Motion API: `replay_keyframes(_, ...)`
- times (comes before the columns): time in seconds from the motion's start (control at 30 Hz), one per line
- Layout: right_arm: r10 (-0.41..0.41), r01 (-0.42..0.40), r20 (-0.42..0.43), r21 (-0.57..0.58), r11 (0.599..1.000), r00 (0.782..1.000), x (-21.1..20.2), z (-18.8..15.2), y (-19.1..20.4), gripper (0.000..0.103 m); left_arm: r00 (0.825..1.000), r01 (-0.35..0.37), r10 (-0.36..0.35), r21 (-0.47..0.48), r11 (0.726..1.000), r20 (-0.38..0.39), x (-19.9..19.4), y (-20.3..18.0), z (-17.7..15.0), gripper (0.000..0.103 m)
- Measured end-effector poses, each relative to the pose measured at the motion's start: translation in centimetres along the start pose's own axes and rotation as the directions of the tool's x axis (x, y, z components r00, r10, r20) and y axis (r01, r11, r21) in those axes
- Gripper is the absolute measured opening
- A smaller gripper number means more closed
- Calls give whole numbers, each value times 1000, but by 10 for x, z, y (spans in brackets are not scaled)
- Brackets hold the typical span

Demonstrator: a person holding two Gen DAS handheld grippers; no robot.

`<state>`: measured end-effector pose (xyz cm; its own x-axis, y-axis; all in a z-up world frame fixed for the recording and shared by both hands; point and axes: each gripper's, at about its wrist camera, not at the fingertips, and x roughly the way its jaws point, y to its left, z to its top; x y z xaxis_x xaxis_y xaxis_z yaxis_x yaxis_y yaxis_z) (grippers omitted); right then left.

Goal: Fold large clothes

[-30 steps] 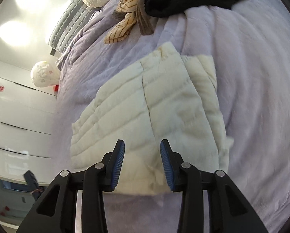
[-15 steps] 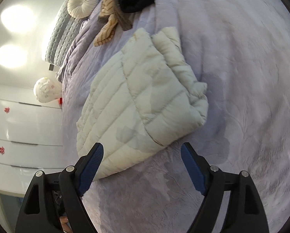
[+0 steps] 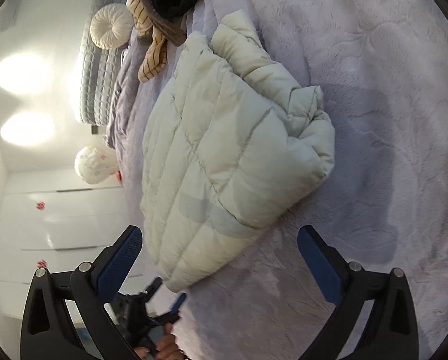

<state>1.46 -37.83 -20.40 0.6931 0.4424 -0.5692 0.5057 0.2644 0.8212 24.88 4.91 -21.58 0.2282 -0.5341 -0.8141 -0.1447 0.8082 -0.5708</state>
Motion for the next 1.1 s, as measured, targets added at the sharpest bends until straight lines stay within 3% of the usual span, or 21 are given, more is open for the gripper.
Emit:
replay_keyframes(0.17,75,-77,17,70,995,997,9,8,-11,103,998,55,-54,-38,998,29,10,2,11,103)
replay_keyframes(0.4,156,-161,44,144,976,987,31,26,-23,103,996,55,-50,-80,995,68,21,6,31,103)
replay_keyframes(0.6,174,-179,41,185,966,984,42,42,-27,99,994,41,-31,-93,995,108,30,8,46,102)
replay_keyframes(0.67,167,-170,35,208,963,985,44,45,-29,77,993,28,-18,-82,996,117,29,6,50,86)
replay_keyframes(0.7,160,-162,28,220,962,987,44,45,-30,65,994,35,-27,-70,997,110,30,5,53,70)
replay_keyframes(0.73,163,-164,23,234,958,986,46,45,-33,61,994,49,-43,-63,997,103,28,5,53,54)
replay_keyframes(0.8,185,-184,20,247,951,983,47,45,-36,42,993,65,-61,-36,997,99,24,2,54,42)
replay_keyframes(0.93,248,-246,21,243,938,968,44,42,-35,31,991,81,-84,28,996,109,8,-8,53,35)
replay_keyframes(1.1,297,-293,14,220,930,955,33,36,-29,30,990,100,-105,54,994,99,-13,-10,43,35)
